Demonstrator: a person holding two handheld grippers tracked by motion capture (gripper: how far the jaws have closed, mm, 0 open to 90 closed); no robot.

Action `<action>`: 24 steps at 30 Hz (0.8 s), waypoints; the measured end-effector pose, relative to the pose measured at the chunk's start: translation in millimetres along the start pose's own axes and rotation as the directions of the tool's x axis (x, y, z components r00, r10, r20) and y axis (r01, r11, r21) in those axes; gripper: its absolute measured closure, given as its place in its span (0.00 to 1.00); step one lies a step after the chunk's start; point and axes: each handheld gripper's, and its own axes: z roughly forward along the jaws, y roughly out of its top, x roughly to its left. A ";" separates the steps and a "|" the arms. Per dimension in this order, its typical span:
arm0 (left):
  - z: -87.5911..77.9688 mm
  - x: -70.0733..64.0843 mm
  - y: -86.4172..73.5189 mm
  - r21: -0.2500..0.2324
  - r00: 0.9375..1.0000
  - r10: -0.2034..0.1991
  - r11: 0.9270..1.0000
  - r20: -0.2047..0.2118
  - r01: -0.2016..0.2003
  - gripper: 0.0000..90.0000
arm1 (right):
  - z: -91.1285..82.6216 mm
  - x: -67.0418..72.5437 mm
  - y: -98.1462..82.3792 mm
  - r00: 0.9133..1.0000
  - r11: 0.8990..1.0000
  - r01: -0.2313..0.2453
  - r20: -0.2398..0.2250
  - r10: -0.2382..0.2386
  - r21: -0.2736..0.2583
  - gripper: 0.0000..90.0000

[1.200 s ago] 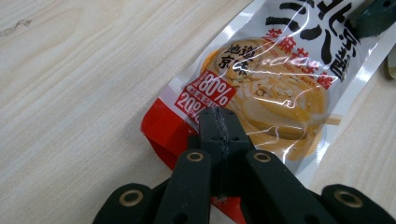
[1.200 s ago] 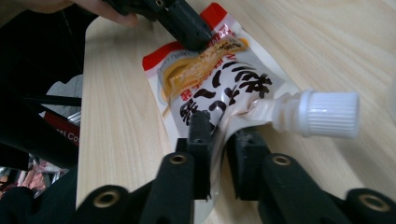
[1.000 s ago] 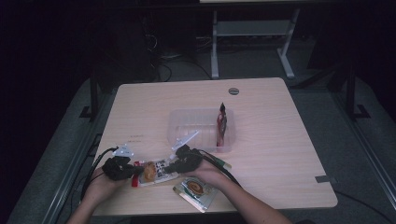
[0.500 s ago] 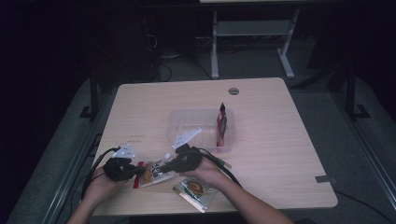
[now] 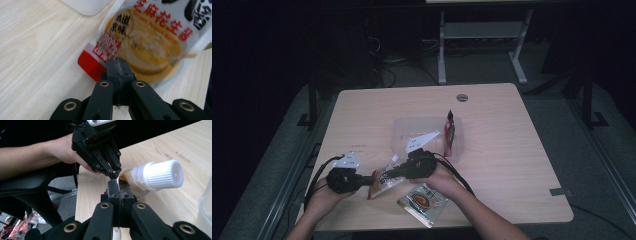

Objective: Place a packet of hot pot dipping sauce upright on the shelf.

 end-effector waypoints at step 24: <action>-9.5 10.8 -19.6 0.044 0.998 -0.060 0.997 -0.020 0.061 0.75 | -64.4 9.2 38.3 0.994 0.994 0.091 0.060 -0.088 -0.061 1.00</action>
